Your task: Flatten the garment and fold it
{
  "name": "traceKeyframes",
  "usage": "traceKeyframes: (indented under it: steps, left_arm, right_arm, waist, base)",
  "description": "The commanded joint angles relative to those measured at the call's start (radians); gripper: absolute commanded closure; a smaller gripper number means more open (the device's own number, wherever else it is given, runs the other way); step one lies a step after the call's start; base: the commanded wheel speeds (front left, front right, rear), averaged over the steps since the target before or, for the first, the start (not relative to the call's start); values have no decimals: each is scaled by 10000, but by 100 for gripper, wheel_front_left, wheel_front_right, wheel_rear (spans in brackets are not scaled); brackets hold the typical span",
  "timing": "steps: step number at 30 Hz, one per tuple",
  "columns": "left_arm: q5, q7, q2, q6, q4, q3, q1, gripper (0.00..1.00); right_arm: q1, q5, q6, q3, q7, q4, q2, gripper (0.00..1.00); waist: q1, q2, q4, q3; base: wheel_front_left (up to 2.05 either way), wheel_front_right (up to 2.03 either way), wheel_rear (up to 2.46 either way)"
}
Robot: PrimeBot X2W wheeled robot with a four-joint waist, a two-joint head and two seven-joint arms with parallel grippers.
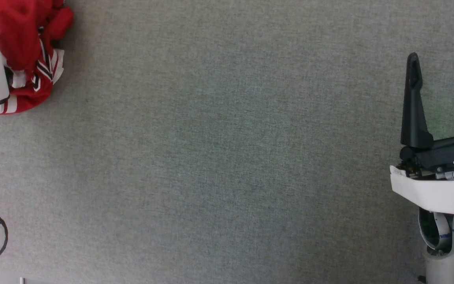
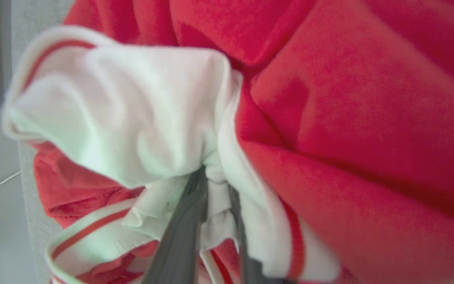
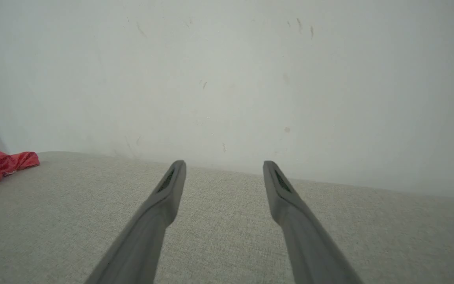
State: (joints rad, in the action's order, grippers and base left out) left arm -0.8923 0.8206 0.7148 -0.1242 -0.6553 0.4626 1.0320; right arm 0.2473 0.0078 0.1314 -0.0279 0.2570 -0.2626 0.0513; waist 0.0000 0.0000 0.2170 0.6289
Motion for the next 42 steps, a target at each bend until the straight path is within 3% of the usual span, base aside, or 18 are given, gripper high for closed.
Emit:
traceKeyframes:
  steps: [1, 11, 15, 22, 29, 36, 42]
  left_arm:
    - [-190, -217, -63, -64, -104, 226, -320, 100]
    - [-131, -2174, 985, -65, 1286, 613, 486, 100]
    - [41, -2652, 1106, -65, 2239, 1120, 1003, 100]
    - [-165, -3146, 767, -65, 4206, 2089, 1769, 100]
    - [-278, -3207, 454, -65, 5879, 3578, 2568, 100]
    - [-424, -3464, -439, -65, 6205, 5190, 2743, 100]
    - [-581, -3516, -1349, -65, 5430, 7095, 2305, 100]
  right_arm:
    - [175, -31, -7, -15, 47, 40, -11, 0]
    - [-223, 313, -7, -177, 47, 274, -11, 0]
    - [-488, 551, -7, -315, 47, 386, -11, 0]
    - [-899, 916, -7, -461, 47, 547, -11, 0]
    - [-1092, 1270, -7, -496, 47, 653, -11, 0]
    - [-1215, 1528, -7, -563, 47, 695, -11, 0]
    - [-1212, 1732, -7, -690, 47, 710, -11, 0]
  waist:
    - [0, 0, 72, -262]
    - [0, 0, 117, -1654]
    - [0, 0, -3, -2327]
    - [0, 0, -668, -3200]
    - [0, 0, -1971, -3658]
    - [0, 0, -3355, -3628]
    - [0, 0, -4125, -3368]
  base:
    - [0, 0, 0]
    - [0, 0, 0]
    - [0, 0, 0]
    - [0, 0, 0]
    - [0, 0, 0]
    - [0, 0, 0]
    - [0, 0, 0]
